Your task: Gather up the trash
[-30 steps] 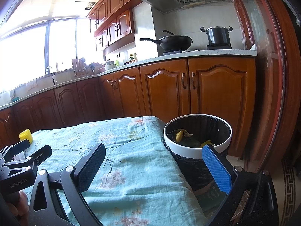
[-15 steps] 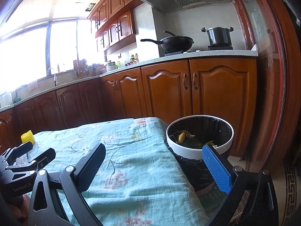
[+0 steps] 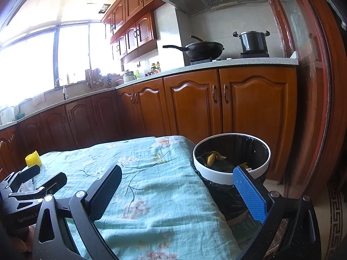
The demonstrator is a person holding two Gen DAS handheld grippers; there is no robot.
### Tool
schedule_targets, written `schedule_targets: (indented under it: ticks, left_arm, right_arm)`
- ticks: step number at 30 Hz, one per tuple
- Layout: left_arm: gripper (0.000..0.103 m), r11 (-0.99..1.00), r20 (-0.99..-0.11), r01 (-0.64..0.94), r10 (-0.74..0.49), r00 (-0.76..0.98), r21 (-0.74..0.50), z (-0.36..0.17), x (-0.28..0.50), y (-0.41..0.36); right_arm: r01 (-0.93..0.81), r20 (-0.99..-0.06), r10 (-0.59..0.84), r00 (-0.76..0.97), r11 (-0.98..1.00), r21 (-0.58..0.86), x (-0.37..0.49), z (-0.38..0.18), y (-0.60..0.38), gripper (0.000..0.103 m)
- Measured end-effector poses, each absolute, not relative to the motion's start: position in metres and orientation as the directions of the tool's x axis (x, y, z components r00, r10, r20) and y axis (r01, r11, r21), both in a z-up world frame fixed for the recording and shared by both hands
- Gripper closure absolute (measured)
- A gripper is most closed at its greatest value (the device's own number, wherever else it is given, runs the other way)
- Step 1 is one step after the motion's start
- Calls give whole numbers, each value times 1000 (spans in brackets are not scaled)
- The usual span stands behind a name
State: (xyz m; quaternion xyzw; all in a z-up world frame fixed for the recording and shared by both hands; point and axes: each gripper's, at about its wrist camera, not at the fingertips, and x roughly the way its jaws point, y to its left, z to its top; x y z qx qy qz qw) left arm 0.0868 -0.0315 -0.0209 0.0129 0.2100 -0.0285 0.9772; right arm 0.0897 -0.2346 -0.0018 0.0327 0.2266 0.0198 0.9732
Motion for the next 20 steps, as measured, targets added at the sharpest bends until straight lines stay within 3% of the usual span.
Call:
schedule_targets:
  ticks: [20]
  left_arm:
    - [1,998,-425,65,-62,903,-8,-21,88,-30]
  right_arm:
    - [-21,-452,52,890,997,75,94,-2,-234,0]
